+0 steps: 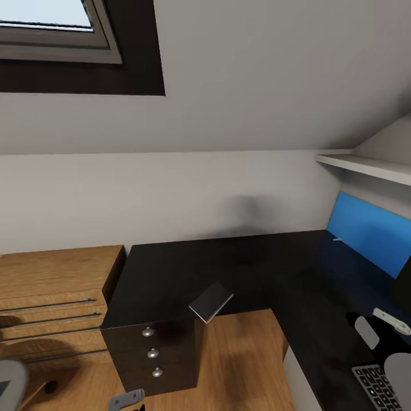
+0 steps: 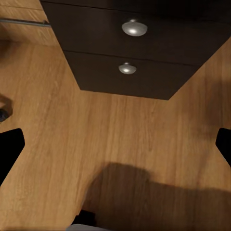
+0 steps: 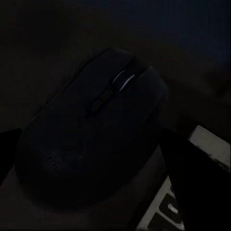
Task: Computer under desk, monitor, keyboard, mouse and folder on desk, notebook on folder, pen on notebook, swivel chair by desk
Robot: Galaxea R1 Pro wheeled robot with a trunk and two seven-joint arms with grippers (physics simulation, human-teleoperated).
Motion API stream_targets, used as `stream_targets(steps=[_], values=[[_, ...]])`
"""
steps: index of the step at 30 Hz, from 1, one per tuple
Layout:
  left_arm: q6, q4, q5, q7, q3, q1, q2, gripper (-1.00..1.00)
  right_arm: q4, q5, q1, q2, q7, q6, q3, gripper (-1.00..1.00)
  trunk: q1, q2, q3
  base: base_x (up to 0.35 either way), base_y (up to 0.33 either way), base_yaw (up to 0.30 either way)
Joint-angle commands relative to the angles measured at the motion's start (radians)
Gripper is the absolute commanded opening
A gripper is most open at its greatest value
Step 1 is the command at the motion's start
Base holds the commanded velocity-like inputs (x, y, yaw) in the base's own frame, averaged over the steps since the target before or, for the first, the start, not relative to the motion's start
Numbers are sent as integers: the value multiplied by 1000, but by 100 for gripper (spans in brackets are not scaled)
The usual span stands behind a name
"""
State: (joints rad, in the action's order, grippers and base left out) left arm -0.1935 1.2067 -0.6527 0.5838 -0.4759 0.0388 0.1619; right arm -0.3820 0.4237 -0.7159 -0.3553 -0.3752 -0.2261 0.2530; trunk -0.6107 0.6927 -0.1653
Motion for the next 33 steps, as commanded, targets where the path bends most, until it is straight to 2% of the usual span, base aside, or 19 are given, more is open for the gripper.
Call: stream_targets(steps=[1, 8, 14, 28, 33], values=[[-3, 2, -5, 7, -1, 0, 1, 100, -3, 9, 0, -3, -8, -13, 0, -100, 0, 1, -1, 0, 0, 0], [-2, 1, -5, 8, 5, -1, 1, 100, -1, 12, 0, -6, -11, -32, 0, -100, 0, 1, -1, 0, 0, 0], [-2, 0, -5, 8, 5, -1, 1, 100, -2, 12, -1, -5, -11, -80, 1, -100, 0, 1, -1, 0, 0, 0], [-1, -14, -7, 8, 3, -1, 1, 100, -5, 12, -1, -2, -10, -102, 1, -100, -54, 99, -45, 0, 0, 0], [-1, -15, -7, 8, 3, -1, -1, 100, -3, 12, -1, -3, -11, -105, 1, -100, -54, 99, -45, 0, 0, 0]])
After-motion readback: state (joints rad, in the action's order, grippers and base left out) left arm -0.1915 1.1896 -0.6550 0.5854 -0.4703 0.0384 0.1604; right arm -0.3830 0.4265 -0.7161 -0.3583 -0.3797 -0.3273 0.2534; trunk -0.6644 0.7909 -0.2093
